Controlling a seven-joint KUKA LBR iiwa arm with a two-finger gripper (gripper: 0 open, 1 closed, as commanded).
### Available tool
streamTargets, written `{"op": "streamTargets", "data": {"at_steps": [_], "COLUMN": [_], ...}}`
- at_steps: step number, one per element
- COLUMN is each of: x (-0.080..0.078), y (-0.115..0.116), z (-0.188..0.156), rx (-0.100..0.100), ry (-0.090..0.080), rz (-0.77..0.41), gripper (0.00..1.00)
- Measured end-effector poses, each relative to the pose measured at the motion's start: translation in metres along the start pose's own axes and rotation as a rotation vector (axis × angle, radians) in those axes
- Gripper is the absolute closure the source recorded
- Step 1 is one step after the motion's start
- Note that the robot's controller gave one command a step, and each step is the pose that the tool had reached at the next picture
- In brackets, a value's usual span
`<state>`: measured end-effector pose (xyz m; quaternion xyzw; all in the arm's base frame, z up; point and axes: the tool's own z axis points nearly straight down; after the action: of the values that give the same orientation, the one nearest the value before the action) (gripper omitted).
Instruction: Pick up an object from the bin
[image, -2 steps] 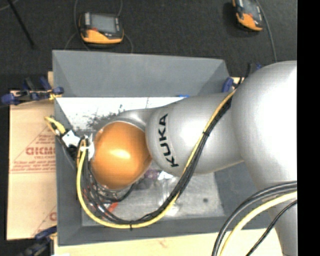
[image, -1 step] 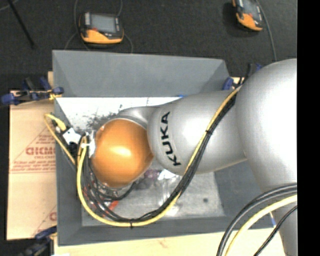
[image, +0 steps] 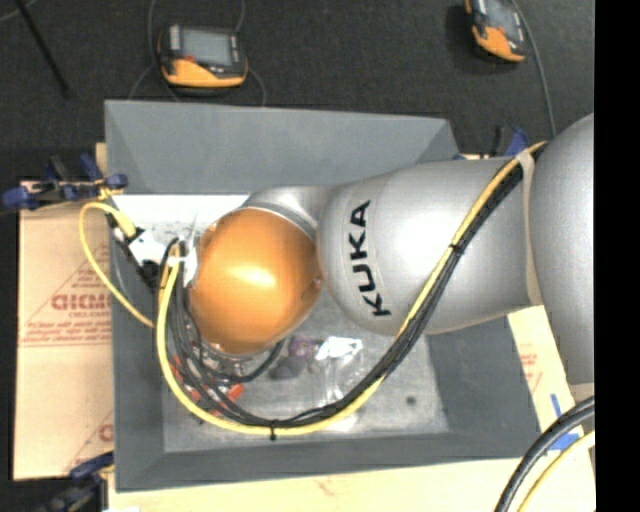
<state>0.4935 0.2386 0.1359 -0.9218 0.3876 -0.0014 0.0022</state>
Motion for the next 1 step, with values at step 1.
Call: {"op": "streamTargets", "data": {"at_steps": [1], "x": [0.0008], "y": [-0.0012], "z": [-0.0384], "rx": [-0.001], "ry": [-0.001], "rz": [0.005], "gripper": [1.00]}}
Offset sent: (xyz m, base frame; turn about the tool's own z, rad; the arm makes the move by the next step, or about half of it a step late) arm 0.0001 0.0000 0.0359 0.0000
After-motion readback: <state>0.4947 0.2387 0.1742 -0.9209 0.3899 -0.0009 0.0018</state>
